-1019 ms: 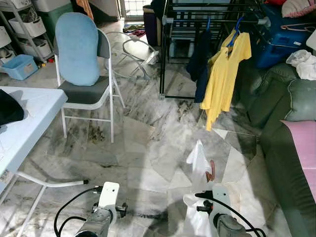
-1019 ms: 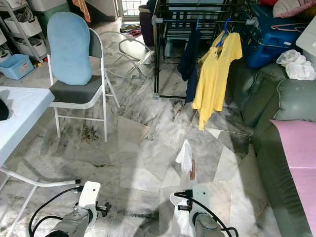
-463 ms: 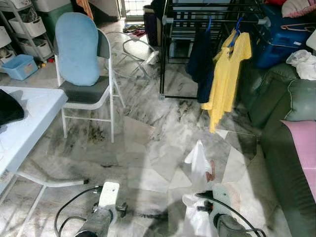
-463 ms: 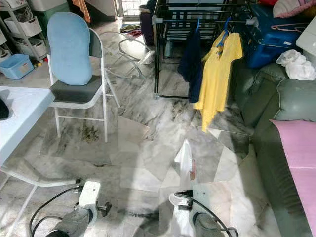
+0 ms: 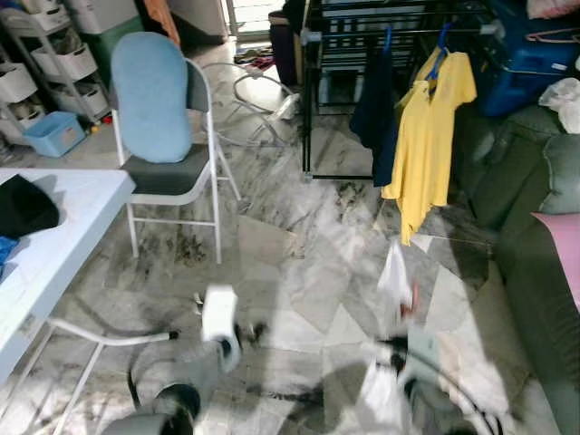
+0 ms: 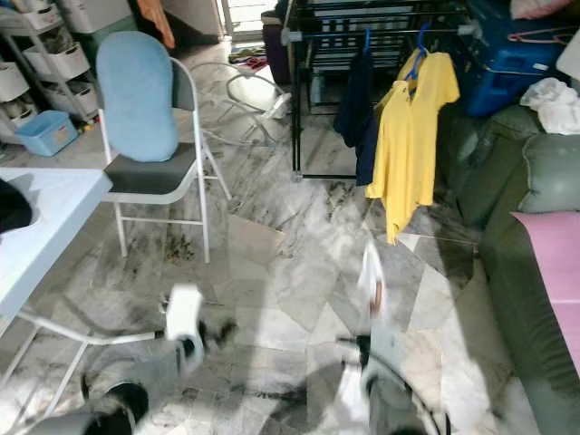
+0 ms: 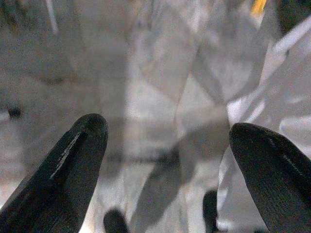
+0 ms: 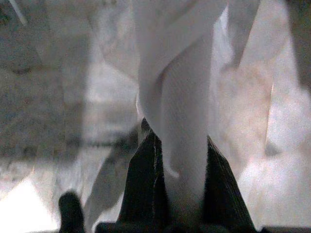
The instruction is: Hang hanger
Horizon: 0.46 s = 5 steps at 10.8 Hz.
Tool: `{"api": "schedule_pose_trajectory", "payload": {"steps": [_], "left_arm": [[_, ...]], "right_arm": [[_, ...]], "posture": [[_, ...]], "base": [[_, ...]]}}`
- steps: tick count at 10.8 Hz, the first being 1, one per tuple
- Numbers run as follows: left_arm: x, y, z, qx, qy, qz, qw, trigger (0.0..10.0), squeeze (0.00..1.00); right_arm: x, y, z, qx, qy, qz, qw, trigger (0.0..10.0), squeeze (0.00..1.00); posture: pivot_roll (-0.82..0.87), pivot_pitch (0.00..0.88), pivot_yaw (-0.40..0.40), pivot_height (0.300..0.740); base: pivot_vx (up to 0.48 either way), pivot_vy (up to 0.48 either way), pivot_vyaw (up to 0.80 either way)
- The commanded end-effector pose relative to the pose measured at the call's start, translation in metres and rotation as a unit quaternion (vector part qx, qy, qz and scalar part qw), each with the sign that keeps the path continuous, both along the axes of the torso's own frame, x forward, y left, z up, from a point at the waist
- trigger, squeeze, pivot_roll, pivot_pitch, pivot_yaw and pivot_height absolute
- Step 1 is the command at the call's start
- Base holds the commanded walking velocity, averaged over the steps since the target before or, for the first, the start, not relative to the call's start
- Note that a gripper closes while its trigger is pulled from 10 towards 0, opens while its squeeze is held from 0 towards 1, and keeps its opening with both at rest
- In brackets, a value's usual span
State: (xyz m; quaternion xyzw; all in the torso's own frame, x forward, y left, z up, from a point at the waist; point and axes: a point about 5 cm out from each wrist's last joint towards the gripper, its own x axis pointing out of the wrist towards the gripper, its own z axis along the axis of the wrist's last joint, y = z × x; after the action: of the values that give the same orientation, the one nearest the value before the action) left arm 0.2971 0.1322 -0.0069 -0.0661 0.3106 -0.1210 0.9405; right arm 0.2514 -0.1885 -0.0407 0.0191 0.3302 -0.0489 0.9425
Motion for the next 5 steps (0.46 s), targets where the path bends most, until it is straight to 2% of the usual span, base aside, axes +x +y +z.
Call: {"api": "schedule_pose_trajectory", "payload": {"steps": [1,2,3,4,5], "left_arm": [[0.02,0.005,0.023,0.002,-0.051,-0.011,0.999,10.0,0.0],[0.034,0.011,0.039,0.025,-0.084,-0.023,0.996,10.0,0.0],[0.041,0.015,0.049,0.028,-0.099,-0.028,0.994,10.0,0.0],[0.055,0.024,0.073,0.038,-0.151,-0.053,0.986,10.0,0.0],[0.059,0.03,0.079,0.036,-0.163,-0.046,0.985,10.0,0.0]], "right_arm": [[0.037,-0.007,0.036,-0.046,-0.093,0.028,0.994,10.0,0.0],[0.055,-0.014,0.059,-0.06,-0.145,0.042,0.987,10.0,0.0],[0.064,-0.017,0.071,-0.072,-0.168,0.046,0.982,10.0,0.0],[0.081,-0.021,0.099,-0.067,-0.232,0.057,0.969,10.0,0.0],[0.082,-0.019,0.105,-0.063,-0.252,0.073,0.963,10.0,0.0]], "posture": [[-0.15,0.044,0.06,0.74],[-0.15,0.054,0.052,0.74],[-0.15,0.062,0.046,0.74],[-0.14,0.075,0.038,0.74],[-0.14,0.078,0.037,0.74]], "base": [[0.0,0.0,0.0],[0.0,0.0,0.0],[0.0,0.0,0.0],[0.0,0.0,0.0],[0.0,0.0,0.0]]}}
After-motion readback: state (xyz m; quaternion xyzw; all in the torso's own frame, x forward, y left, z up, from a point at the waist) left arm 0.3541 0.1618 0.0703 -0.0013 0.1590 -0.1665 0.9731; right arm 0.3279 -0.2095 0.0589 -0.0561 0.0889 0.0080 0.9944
